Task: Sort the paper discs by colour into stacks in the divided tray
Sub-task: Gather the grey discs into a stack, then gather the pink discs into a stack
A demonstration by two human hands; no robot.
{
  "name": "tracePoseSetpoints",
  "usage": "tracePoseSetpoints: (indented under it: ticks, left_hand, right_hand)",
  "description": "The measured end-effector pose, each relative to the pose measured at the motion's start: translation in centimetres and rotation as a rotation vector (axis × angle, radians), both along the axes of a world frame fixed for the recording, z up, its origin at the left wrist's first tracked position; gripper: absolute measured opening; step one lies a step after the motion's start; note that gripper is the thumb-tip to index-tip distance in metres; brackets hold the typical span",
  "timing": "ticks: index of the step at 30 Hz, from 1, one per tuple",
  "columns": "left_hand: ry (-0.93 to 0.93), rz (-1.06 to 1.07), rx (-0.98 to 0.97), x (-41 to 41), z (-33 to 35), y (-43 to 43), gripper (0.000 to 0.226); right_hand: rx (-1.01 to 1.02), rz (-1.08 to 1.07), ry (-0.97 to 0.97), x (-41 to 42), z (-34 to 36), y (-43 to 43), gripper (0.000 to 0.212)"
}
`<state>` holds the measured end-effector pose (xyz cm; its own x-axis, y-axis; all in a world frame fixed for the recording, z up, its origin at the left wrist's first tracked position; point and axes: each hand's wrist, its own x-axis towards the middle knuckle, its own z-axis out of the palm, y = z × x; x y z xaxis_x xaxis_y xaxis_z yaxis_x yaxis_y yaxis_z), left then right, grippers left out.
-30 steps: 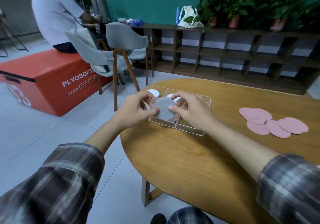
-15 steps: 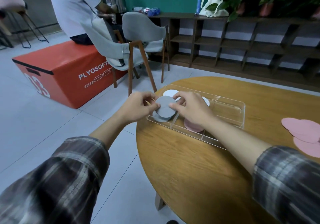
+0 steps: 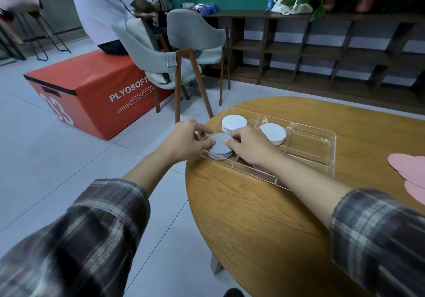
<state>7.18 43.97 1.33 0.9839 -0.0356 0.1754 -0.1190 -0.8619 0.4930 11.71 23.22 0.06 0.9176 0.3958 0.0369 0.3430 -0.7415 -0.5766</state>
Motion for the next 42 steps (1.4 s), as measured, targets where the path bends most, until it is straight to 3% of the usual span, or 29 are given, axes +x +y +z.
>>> tracePoseSetpoints:
  ticks: [13, 24, 32, 35, 39, 42]
  left_hand:
    - [-0.021, -0.049, 0.094, -2.0, 3.0, -3.0, 0.026]
    - [0.018, -0.33, 0.069, -3.1, 7.9, -17.4, 0.036]
    - [0.031, -0.493, 0.042, -3.5, 7.3, -29.0, 0.036]
    - [0.123, -0.57, 0.125, -3.6, 5.7, -32.5, 0.04]
    - [0.315, -0.617, 0.372, -3.4, 2.9, -35.2, 0.057]
    - [0.337, -0.595, 0.376, -2.9, 1.7, -35.7, 0.062]
  right_hand:
    - [0.098, 0.028, -0.115, -2.4, 2.5, -5.1, 0.042]
    - [0.084, -0.061, -0.189, -7.5, 5.5, -21.2, 0.039]
    - [0.069, -0.22, -0.163, -11.6, 4.4, -33.1, 0.041]
    - [0.082, -0.23, -0.163, -13.2, 3.3, -36.1, 0.038]
    - [0.086, -0.241, -0.169, -14.5, 1.4, -38.6, 0.039]
    - [0.102, -0.24, -0.189, -14.7, -0.2, -39.5, 0.041]
